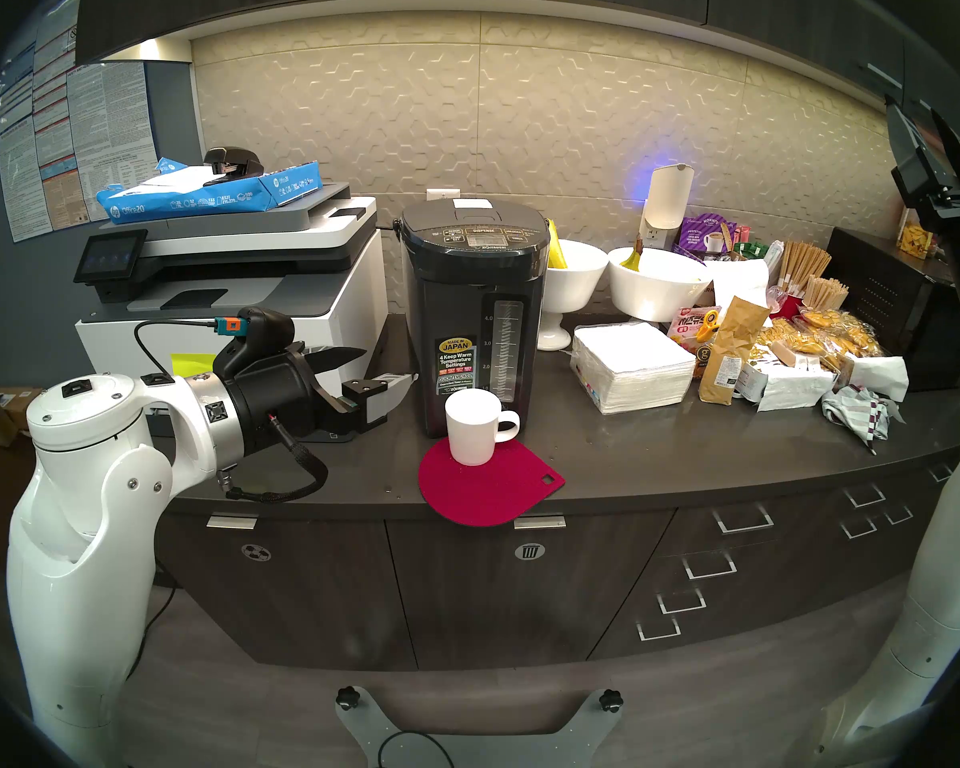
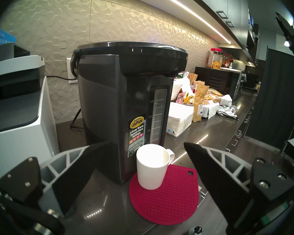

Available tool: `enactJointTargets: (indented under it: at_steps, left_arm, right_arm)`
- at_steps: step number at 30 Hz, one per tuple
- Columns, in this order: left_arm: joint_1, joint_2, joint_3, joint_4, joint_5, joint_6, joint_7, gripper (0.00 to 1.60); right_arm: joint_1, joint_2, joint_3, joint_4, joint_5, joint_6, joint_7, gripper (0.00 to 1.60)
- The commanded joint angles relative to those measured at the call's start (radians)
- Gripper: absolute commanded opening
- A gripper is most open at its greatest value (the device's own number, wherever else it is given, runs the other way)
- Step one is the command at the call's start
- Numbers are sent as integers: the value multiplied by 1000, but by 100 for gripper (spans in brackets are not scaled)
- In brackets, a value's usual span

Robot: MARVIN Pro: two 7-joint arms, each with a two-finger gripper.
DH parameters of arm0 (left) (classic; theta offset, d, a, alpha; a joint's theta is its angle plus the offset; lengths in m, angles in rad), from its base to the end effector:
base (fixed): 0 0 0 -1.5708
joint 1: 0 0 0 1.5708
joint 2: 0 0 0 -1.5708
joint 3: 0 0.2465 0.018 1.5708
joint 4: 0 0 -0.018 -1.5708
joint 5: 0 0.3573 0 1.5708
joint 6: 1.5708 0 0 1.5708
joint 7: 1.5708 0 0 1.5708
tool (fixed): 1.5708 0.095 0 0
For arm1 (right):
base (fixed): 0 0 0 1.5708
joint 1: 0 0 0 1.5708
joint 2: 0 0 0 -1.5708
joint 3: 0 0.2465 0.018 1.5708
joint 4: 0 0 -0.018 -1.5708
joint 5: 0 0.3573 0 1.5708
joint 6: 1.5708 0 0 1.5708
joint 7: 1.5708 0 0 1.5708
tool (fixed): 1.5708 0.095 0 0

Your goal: Press the water dispenser button and fill the cup

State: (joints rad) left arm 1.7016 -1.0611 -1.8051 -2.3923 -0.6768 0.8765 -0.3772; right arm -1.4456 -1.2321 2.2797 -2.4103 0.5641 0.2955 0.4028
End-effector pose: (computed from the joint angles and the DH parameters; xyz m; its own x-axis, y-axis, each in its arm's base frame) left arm 0.3431 -0.0025 -0.0198 0.1902 -0.0680 0.9794 -0.5980 -0.7992 0.0607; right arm 0.2599 -0.1457 0.1578 -0.7313 0.1353 0.6685 0.0279 -0.9734 0.2275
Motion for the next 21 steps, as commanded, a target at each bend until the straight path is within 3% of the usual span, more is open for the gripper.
enactJointTargets:
  at_steps: [1, 13, 15, 16, 17, 20, 21]
  left_arm:
    - [0, 0, 0, -10, 0, 0, 0, 160]
    - [0, 0, 0, -10, 0, 0, 0, 160]
    - [-1, 0, 0, -10, 0, 0, 0, 160]
    - [-1, 0, 0, -9, 0, -1, -1, 160]
    - [-1, 0, 0, -9, 0, -1, -1, 160]
    - [-2, 0, 0, -8, -1, -1, -1, 160]
    - [-2, 0, 0, -7, -1, -1, -1, 160]
  right_arm:
    - [-15, 42, -1, -10, -15, 32, 22, 160]
    - [-5, 34, 1, -10, -26, 45, 37, 160]
    - [-16, 119, 11, -11, -20, 137, 85, 160]
    - [-31, 130, -9, -26, -89, 156, 106, 160]
    - [-22, 144, -36, -17, -64, 176, 119, 160]
    - [-43, 147, -115, -33, -123, 213, 152, 160]
    - [-53, 178, -142, -33, -137, 237, 157, 160]
